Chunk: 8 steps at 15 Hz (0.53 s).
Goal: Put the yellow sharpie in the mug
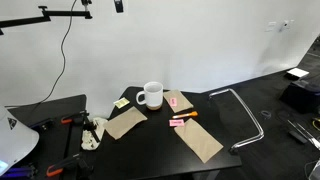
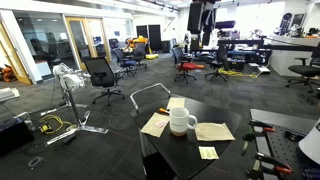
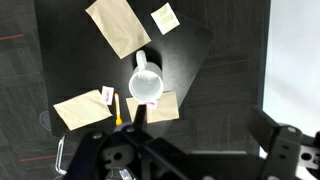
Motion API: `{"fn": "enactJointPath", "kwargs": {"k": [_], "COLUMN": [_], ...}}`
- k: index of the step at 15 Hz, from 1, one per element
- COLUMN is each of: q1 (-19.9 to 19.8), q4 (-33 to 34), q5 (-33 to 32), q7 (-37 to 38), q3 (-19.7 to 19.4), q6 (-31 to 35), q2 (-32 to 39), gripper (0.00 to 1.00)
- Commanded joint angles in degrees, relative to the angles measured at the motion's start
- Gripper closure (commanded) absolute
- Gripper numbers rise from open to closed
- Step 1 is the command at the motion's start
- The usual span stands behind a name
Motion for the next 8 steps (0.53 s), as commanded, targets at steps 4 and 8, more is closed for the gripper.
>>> {"fn": "enactJointPath", "kwargs": {"k": [4, 8], "q1": [0.6, 0.0], "q4": [0.1, 0.4], "q5": [-0.2, -1.7], "q7": [0.2, -0.4], "q3": [-0.5, -0.8], "q6": [-0.1, 1.4], "q2": [0.1, 0.8], "gripper": [0.0, 0.0]}}
